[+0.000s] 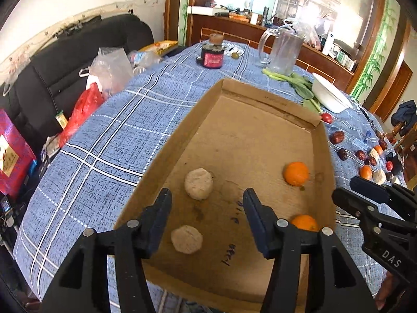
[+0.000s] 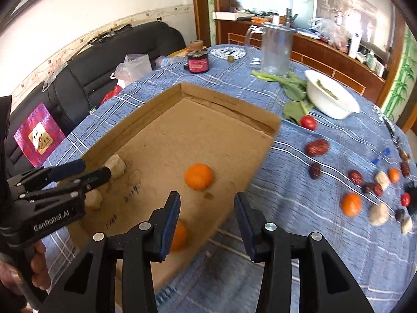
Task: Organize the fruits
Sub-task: 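Withdraw both grippers from the tray back toward the fruit, then grasp an orange with the left gripper while the right gripper grasps a tan cake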
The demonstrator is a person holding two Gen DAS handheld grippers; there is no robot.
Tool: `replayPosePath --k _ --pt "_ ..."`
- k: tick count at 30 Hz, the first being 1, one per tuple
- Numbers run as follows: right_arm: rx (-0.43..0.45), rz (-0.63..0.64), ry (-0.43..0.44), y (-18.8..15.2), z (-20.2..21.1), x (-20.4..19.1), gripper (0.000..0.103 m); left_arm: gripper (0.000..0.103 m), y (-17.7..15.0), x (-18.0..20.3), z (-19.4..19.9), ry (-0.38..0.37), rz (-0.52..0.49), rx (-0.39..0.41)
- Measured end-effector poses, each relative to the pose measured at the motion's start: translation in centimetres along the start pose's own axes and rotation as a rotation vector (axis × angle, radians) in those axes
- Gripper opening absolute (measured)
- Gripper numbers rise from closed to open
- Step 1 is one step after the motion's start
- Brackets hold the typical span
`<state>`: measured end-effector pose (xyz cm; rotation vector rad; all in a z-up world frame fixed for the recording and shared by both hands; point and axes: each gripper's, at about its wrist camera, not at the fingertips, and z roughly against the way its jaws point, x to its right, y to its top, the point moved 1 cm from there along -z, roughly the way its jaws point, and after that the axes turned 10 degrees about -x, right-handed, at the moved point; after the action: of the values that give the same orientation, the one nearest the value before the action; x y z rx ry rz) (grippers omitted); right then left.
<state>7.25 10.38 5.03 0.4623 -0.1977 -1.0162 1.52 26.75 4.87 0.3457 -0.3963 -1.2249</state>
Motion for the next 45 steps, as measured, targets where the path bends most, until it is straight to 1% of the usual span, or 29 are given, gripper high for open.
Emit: replayPosePath --k 4,10,14,17,20,23,26,27,30,35,40,41,42,45 --pt "0.004 -0.034 -0.013 -1.8 1.5 1.8 0.047 0.059 -0.6 1.5 0.9 -0.006 -0.015 0.013" --pt "0.011 -0.121 -0.032 -5.4 3.9 6.0 0.047 0.060 -1.4 5.4 1.5 -0.023 -0.065 0.013" --pt "0.011 -0.176 -0.055 -7.9 5.2 8.9 0.049 0.061 -1.9 8.8 1.6 -0.043 -0.117 0.010" --pt "0.012 -0.214 -0.064 -9.5 6.0 10.8 0.050 0.065 -2.4 11.7 1.6 -0.054 -0.162 0.009" --pt "0.014 -0.258 -0.082 -11.5 7.0 13.1 0.050 0.066 -3.0 14.4 1.6 -0.074 -0.200 0.001" --pt "0.015 -0.298 -0.092 -12.9 7.7 15.1 0.050 0.068 -3.8 17.5 1.3 -0.087 -0.252 -0.013" --pt "0.017 -0.350 -0.102 -14.2 8.3 17.6 0.053 0.070 -4.3 20.0 0.9 -0.098 -0.290 -0.030" --pt "0.017 -0.362 -0.104 -14.5 8.5 18.2 0.054 0.070 -4.4 20.5 0.8 -0.102 -0.296 -0.033" --pt "0.016 -0.398 -0.106 -15.3 8.7 20.3 0.055 0.070 -4.5 22.3 0.2 -0.106 -0.314 -0.052" --pt "0.026 -0.416 -0.100 -14.5 8.4 23.3 0.055 0.070 -3.9 24.1 -0.9 -0.082 -0.330 -0.073" --pt "0.043 -0.371 -0.065 -10.9 6.6 25.1 0.055 0.070 -2.8 24.9 -2.2 -0.046 -0.344 -0.086" --pt "0.045 -0.363 -0.059 -10.1 6.0 25.4 0.057 0.070 -2.4 25.1 -2.4 -0.038 -0.349 -0.087" --pt "0.042 -0.354 -0.041 -9.2 5.2 25.7 0.058 0.070 -2.1 25.2 -2.7 -0.030 -0.353 -0.089" --pt "0.019 -0.339 -0.027 -7.4 2.7 26.1 0.058 0.070 -1.4 25.4 -3.4 -0.022 -0.356 -0.101"
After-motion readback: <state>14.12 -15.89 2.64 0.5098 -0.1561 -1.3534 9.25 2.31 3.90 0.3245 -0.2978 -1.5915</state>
